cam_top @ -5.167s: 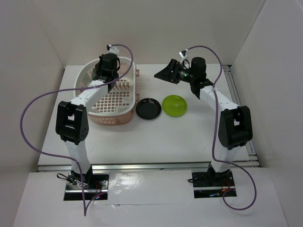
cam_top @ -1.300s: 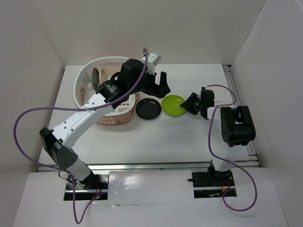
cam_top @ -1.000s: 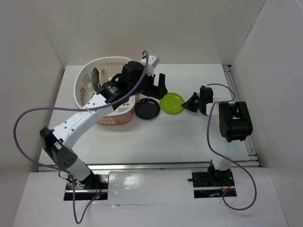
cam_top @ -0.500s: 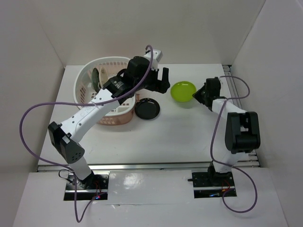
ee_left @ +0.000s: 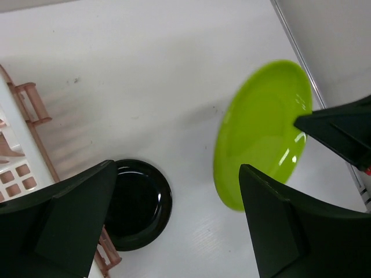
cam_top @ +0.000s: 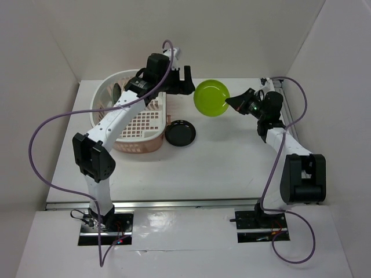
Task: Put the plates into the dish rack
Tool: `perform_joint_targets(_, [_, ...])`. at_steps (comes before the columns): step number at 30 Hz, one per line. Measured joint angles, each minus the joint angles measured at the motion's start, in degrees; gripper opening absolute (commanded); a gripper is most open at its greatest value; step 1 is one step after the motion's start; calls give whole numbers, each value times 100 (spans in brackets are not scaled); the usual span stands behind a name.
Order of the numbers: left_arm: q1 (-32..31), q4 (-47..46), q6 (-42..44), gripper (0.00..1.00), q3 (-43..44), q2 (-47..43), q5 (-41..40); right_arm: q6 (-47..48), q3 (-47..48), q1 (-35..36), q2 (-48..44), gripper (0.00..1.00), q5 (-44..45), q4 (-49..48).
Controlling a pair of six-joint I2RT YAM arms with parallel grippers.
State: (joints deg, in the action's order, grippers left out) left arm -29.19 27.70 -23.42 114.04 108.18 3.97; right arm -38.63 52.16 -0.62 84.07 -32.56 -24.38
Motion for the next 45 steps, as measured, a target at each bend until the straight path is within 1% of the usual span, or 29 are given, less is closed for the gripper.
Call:
perform_joint_targets(2, [201,0,-101,98,0,127,258,-7,33,31,118,0,-385,-162])
perform_joint_targets(5, [313,-4,-214,98,-11,227,634,-48,146,116,330,0,-739,-299])
perform_joint_targets(10, [313,-68,-275,98,-90,236,1150,-70,234,236,476,0,-922,-354])
perform_joint_targets(13, [319,-149,-380,90,-92,236,1408,-79,245,247,501,0,-935,-411])
perform_joint_targets(14, [330,-188,-396,86,-103,236,1480,-92,264,249,518,0,-938,-439])
perform_joint_targets(16, [354,-251,-428,73,-140,236,1620,-149,286,249,542,0,-951,-562])
perform_joint_targets(19, [369,-361,-468,65,-291,236,1808,-269,306,249,544,0,-979,-793])
perform_joint_targets(20, [376,-374,-498,61,-345,236,1864,-295,315,249,544,0,-984,-859])
perform_joint_targets(22, [382,-380,-546,50,-448,236,1967,-358,350,249,544,0,-1010,-918])
perform_joint_targets(23, [385,-380,-566,31,-474,236,2013,-374,369,249,546,0,-1023,-942])
perform_joint_targets(24, [391,-382,-621,22,-490,243,2072,-382,387,249,557,0,-1032,-964])
perform_joint_targets(25, [404,-415,-619,9,-494,247,2124,-376,404,249,579,0,-1025,-984])
perform_joint_targets(26, [407,-470,-673,0,-492,247,2267,-339,407,247,612,35,-1012,-986])
perform_joint_targets(27, [417,-496,-697,0,-463,247,2264,-385,409,225,654,72,-1058,-1023])
perform_joint_targets(28, [415,-496,-675,0,-455,249,2223,-437,417,232,673,97,-1075,-1051])
perform_joint_targets(29, [426,-483,-673,0,-444,267,2227,-461,420,236,673,100,-1075,-1045])
perform_joint_targets(31, [466,-396,-658,0,-382,299,2177,-446,459,238,673,100,-1038,-1027])
perform_joint_targets(34, [573,-216,-568,0,-238,297,1862,-345,573,238,673,100,-835,-813])
perform_joint_targets(36, [634,-120,-442,0,-105,260,1344,-227,649,238,673,100,-640,-566])
perform_joint_targets(40, [695,70,-66,0,-11,0,-190,-28,754,267,763,100,-262,-140])
perform_joint_targets(45, [704,83,402,0,-28,-229,-2006,96,817,361,1169,100,-57,179])
